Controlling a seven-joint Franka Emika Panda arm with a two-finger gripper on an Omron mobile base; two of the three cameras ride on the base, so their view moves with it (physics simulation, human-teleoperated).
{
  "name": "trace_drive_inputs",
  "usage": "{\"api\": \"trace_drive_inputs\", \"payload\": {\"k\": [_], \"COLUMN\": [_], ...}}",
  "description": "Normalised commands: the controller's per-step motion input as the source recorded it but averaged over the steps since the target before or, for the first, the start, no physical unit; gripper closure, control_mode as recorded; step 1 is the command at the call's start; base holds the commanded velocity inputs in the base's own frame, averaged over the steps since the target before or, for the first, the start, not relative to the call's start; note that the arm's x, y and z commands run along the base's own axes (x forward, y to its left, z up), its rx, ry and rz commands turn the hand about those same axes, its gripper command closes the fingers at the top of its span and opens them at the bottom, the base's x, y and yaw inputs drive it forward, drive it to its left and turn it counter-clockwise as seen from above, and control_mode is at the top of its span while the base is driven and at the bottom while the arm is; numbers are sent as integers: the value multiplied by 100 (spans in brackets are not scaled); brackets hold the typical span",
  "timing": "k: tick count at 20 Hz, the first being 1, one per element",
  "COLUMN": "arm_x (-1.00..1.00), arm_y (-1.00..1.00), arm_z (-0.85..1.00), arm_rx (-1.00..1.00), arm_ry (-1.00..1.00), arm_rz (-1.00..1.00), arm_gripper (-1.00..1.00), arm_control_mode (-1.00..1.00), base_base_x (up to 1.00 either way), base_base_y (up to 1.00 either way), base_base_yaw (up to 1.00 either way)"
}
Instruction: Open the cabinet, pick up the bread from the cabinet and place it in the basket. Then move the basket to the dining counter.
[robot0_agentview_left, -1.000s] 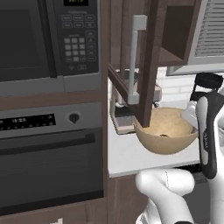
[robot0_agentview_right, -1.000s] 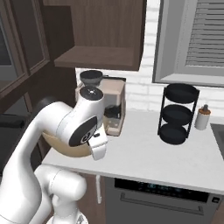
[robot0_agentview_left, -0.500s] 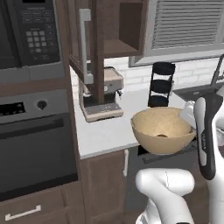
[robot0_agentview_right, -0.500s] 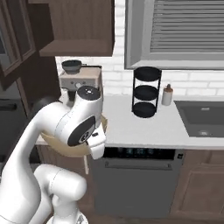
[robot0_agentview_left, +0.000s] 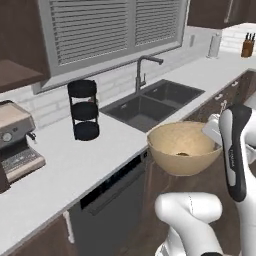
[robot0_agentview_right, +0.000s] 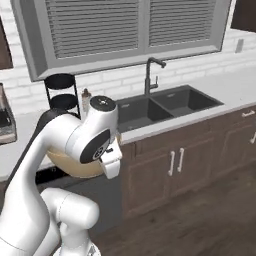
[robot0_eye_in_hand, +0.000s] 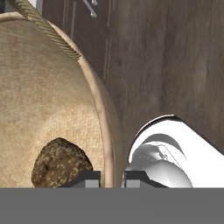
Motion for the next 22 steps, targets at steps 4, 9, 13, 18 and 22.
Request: {"api": "trace_drive_inputs", "payload": {"k": [4,9,13,18,22], "arm_x": [0,0,0,0,0], "arm_y": [0,0,0,0,0], "arm_z": [0,0,0,0,0], "arm_rx": [0,0,0,0,0], "arm_ry": [0,0,0,0,0], "arm_rz": [0,0,0,0,0], "arm_gripper": [100,100,100,100,100], "arm_control_mode": [100,100,100,100,100], "base_base_x": [1,2,4,9,6], "base_base_y": [-68,-67,-65,-65,-36], "base_base_yaw": [-83,-83,-83,-81,-86]}}
